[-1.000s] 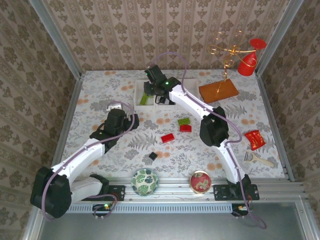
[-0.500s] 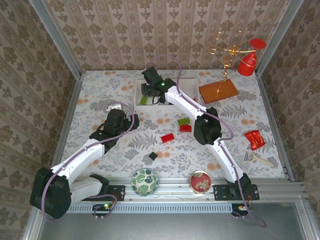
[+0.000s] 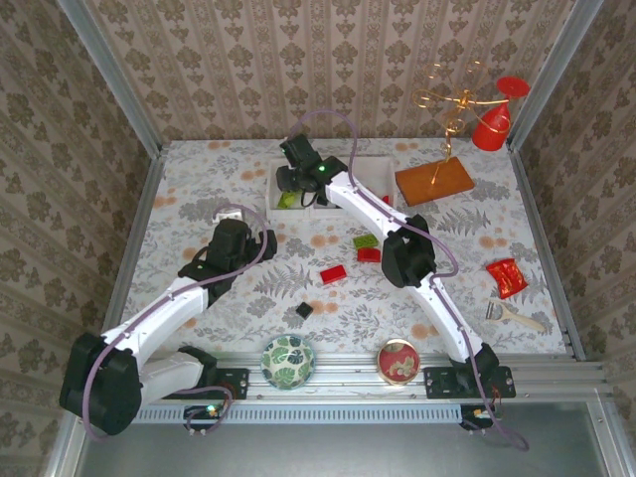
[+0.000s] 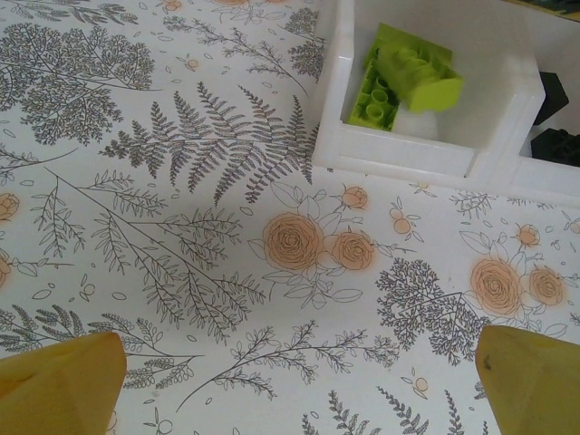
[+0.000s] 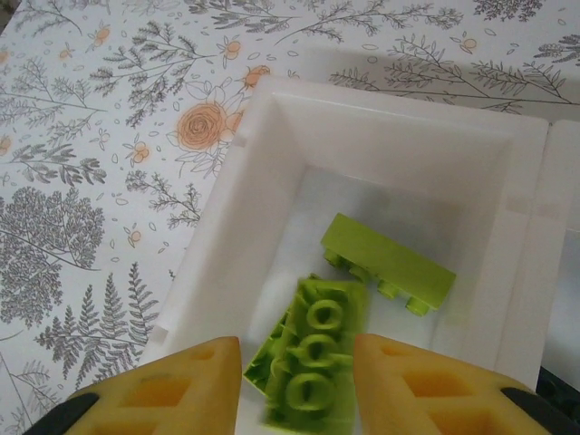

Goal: Sort the legos into containers by color
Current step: Place the lego in the container.

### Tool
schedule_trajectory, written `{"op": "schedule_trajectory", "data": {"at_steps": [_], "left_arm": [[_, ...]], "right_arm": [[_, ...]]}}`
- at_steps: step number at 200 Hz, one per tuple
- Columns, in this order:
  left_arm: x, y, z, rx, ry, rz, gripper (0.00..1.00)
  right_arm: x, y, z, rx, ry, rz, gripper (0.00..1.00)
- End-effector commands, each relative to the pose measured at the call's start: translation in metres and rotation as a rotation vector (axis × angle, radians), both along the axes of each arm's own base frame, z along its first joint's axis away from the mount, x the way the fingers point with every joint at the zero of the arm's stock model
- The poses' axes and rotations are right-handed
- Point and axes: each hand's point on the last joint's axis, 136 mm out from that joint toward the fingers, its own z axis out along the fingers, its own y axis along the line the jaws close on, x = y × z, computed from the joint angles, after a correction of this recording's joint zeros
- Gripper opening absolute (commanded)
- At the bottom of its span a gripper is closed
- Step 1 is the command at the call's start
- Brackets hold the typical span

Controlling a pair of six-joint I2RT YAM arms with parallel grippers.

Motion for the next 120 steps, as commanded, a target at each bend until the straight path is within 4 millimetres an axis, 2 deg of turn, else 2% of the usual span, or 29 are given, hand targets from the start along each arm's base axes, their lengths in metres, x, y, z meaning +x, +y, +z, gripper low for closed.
{"op": "schedule_trajectory", "data": {"at_steps": [1, 59, 120], "left_arm": [[-0.004, 0.005, 0.001, -0.009, 0.001, 0.008, 1.0], [-0.006, 0.005, 0.001, -0.007, 0.005, 0.003, 1.0], [-0.012, 0.005, -0.001, -0.01, 0.018, -0.011, 1.0]], "right_arm": [[0.0, 0.007, 0.009, 0.006, -0.024, 0.027, 0.43], [-0.001, 0.003, 0.022, -0.004, -0.041, 0.023, 0.46], [-0.009, -0.009, 0.053, -0.013, -0.06, 0.003, 0.53]]}}
